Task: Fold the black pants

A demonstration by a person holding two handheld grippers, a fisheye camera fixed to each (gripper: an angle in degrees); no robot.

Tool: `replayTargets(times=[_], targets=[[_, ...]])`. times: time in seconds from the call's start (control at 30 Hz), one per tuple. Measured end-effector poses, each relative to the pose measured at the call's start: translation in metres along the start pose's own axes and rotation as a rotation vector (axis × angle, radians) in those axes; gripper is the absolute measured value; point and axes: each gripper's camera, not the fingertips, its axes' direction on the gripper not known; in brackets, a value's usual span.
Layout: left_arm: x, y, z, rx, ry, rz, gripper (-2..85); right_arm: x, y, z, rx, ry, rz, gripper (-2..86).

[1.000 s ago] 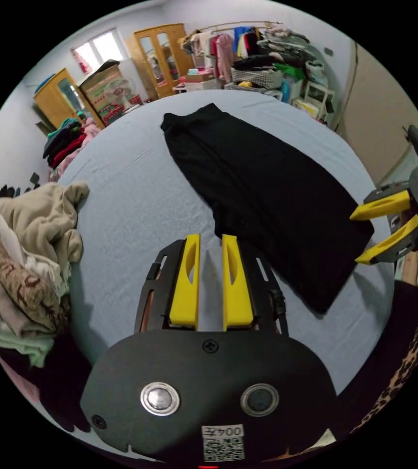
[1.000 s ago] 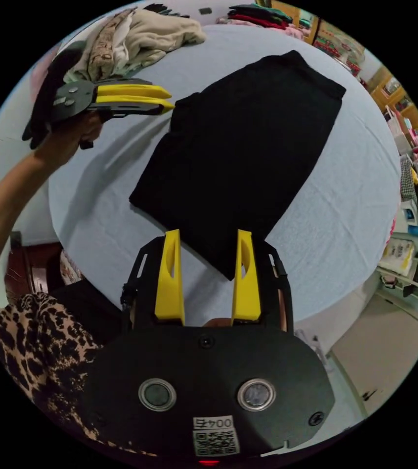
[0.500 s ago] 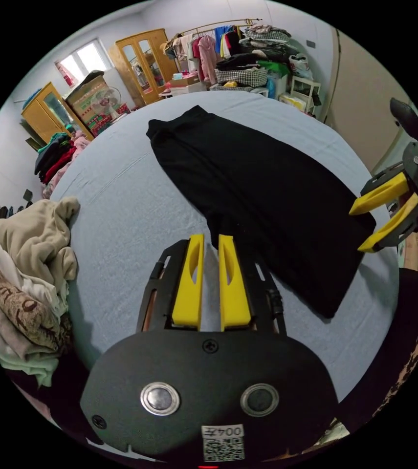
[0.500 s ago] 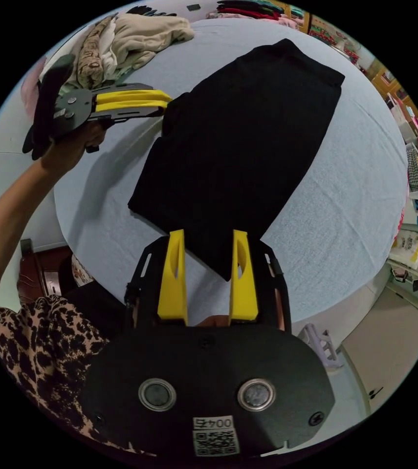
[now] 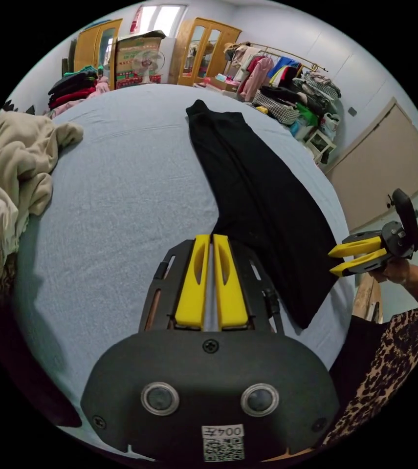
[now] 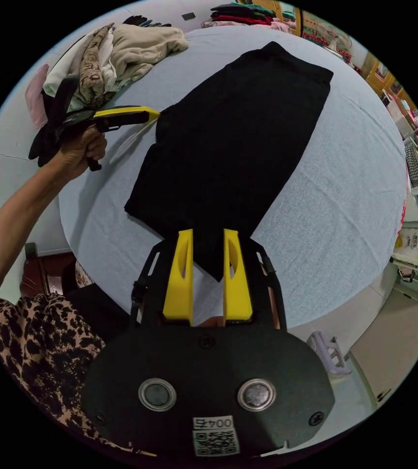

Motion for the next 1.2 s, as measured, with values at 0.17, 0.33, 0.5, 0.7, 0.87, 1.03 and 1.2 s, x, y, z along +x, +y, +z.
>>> replayTargets(times=[0.17,0.33,0.5,0.7,0.87,1.03,1.2], targets=[[-0.018,0.007,-0.013,-0.041,-0.016,-0.070,0.8,0.003,0.009,0.019,0.007,-0.008,0.015,8.9],[0.013,0.011,-0.019,0.068,0.058,0.025,0.3,0.005,0.020,0.034,0.025,-0.017,0.031,8.0],[0.023,0.015,0.029,-0.063,0.015,0.087,0.3,0.006,0.032,0.048,0.033,-0.033,0.038,7.7],[0.014,0.033,0.012,-0.009,0.006,0.032,0.4,0.002,0.053,0.063,0.090,0.000,-0.001,4.0],[0.074,0.070,-0.011,0.034,0.167,0.230,1.6,-0.007,0.098,0.058,0.270,-0.129,-0.029,-0.3],[0.143,0.110,0.019,-0.046,0.188,0.429,7.3,-0.021,0.127,0.066,0.353,-0.175,-0.032,0.0],[0.160,0.122,0.058,-0.162,0.059,0.504,9.7,-0.045,0.130,0.082,0.252,-0.069,-0.118,8.6]])
